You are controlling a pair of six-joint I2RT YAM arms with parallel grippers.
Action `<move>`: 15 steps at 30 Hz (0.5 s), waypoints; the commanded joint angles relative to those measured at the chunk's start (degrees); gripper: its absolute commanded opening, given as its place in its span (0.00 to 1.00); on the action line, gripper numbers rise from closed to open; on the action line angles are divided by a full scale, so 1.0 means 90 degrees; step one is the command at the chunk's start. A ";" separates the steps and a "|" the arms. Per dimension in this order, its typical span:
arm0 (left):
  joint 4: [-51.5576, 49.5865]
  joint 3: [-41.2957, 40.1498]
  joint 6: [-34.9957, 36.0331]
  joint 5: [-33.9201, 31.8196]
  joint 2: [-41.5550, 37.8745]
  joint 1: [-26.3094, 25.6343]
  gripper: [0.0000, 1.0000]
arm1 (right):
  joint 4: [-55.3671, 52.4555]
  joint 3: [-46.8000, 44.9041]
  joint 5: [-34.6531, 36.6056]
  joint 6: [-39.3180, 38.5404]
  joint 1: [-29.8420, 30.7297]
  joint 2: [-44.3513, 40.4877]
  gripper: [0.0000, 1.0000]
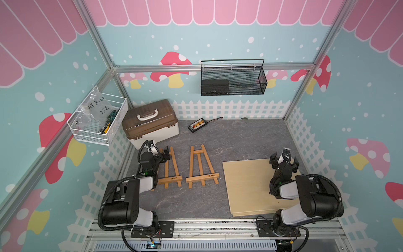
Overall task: Disassemble the easel
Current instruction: Reset both arms
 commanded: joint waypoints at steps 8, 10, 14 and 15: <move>0.0005 0.0100 0.0142 -0.0095 0.0072 -0.0025 0.95 | 0.0579 -0.0133 -0.1025 -0.0527 0.0006 0.0019 1.00; 0.0007 0.0092 0.0144 -0.0087 0.0072 -0.0026 0.95 | 0.0530 -0.0112 -0.1017 -0.0531 0.0004 0.0017 0.99; 0.0009 0.0089 0.0134 -0.0090 0.0072 -0.0025 0.95 | 0.0506 -0.0106 -0.1025 -0.0522 -0.0006 0.0018 1.00; 0.0017 0.0090 0.0142 -0.0088 0.0072 -0.0027 0.95 | 0.0501 -0.0106 -0.0976 -0.0511 -0.0006 0.0017 1.00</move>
